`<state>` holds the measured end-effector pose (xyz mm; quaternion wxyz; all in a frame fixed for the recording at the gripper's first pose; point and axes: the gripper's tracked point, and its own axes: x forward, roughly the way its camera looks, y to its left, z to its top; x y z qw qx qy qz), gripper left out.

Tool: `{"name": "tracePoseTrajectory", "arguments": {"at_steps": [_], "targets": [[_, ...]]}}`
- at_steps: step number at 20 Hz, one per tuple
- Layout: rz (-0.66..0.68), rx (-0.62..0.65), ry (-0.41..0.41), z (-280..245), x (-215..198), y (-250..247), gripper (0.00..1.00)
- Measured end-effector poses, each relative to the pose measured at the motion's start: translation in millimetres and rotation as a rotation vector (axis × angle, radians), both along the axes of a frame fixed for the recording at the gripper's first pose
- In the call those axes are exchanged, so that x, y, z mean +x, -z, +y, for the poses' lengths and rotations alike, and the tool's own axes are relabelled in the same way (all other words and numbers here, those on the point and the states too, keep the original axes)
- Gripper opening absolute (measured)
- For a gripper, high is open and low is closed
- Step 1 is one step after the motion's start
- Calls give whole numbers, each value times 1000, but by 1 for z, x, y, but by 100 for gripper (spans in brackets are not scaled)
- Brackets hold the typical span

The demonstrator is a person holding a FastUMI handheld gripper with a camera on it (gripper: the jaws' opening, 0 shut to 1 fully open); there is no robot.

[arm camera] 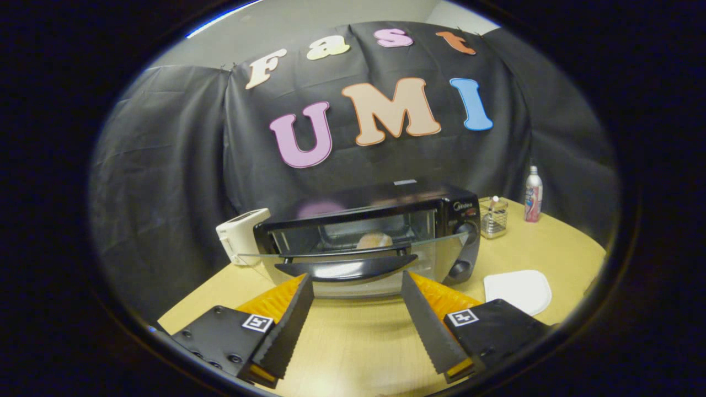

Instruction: Open the toaster oven, put the food inside, and close the toaster oven door.

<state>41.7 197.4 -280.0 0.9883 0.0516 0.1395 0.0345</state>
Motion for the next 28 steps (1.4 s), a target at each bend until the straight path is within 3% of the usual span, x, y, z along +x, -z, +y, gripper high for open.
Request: {"name": "tracePoseTrajectory", "arguments": {"at_steps": [12,17,21,25,28], "targets": [[-142,-19,-87,20,-3,-100,98],[-184,38,-79,8,-5,-140,98],[-171,80,-60,-8,-2,-141,97],[-175,48,-49,-16,-2,-143,98],[-212,-46,-41,-20,-6,-157,98]]}}
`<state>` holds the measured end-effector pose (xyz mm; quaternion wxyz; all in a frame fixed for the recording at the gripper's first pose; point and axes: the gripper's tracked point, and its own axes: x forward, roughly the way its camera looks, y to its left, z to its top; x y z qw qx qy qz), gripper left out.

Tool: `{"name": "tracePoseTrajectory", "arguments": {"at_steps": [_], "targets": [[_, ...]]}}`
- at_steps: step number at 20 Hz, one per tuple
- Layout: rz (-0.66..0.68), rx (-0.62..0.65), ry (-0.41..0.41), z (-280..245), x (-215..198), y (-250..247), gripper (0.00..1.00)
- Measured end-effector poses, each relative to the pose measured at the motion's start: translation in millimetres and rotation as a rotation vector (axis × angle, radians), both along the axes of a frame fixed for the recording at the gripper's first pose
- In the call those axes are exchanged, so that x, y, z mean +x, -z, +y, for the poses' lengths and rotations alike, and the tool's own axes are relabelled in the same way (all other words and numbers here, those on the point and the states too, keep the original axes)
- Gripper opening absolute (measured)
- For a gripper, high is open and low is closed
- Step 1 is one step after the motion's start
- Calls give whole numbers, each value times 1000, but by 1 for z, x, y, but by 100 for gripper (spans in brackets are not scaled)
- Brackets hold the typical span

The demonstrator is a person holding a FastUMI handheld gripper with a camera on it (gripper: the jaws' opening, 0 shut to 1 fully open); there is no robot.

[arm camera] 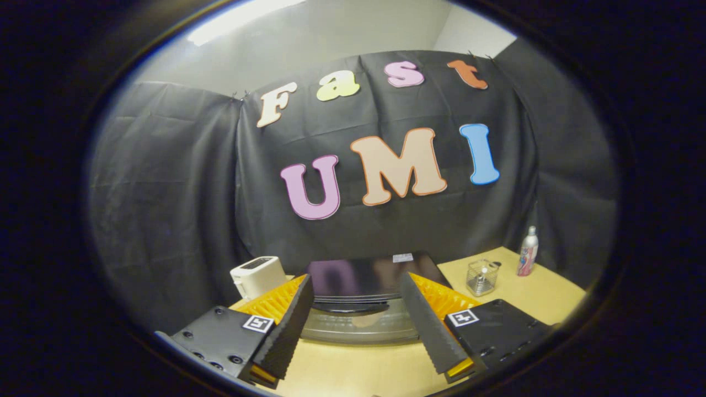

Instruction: Open the toaster oven, put the food inside, and close the toaster oven door.

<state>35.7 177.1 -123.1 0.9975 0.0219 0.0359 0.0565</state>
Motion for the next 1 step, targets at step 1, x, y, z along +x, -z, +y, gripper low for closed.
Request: {"name": "tracePoseTrajectory", "arguments": {"at_steps": [1], "targets": [[-14,-16,-8,5,-4,-6,98]]}}
